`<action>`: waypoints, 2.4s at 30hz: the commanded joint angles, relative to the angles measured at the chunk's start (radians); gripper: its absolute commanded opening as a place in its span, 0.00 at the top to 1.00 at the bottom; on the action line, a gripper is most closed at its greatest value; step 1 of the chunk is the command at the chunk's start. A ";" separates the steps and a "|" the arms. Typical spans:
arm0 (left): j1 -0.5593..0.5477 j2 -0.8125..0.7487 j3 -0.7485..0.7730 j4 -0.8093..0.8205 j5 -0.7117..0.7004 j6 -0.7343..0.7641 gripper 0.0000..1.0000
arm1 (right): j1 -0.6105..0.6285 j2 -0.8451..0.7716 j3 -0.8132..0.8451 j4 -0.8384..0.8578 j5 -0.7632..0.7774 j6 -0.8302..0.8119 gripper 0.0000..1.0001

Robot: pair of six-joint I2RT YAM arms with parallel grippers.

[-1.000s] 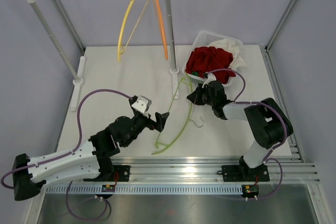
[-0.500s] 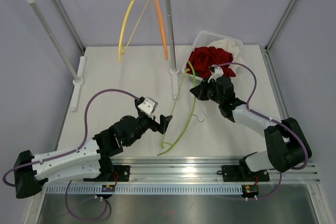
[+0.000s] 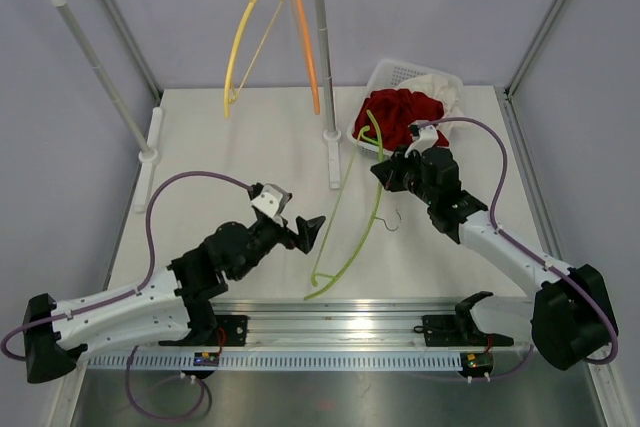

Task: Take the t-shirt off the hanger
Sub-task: Pass the hanger from the right arm to the left

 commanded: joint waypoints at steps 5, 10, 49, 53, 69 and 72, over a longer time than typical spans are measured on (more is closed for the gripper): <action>-0.004 -0.057 0.024 0.070 -0.011 0.043 0.04 | 0.018 0.052 0.170 -0.157 0.066 -0.003 1.00; -0.004 -0.083 0.086 0.062 0.055 0.112 0.03 | 0.058 0.057 0.242 -0.275 0.222 0.029 1.00; -0.046 0.444 0.192 0.312 0.319 0.735 0.05 | 0.110 0.127 0.512 -0.691 0.535 0.420 1.00; -0.046 0.493 0.225 0.286 0.288 0.747 0.09 | 0.118 0.126 0.511 -0.688 0.525 0.416 1.00; -0.049 0.627 0.326 0.176 0.192 0.739 0.46 | 0.128 0.087 0.505 -0.676 0.505 0.408 1.00; -0.049 0.638 0.332 0.167 0.160 0.739 0.46 | 0.130 0.083 0.505 -0.676 0.508 0.406 1.00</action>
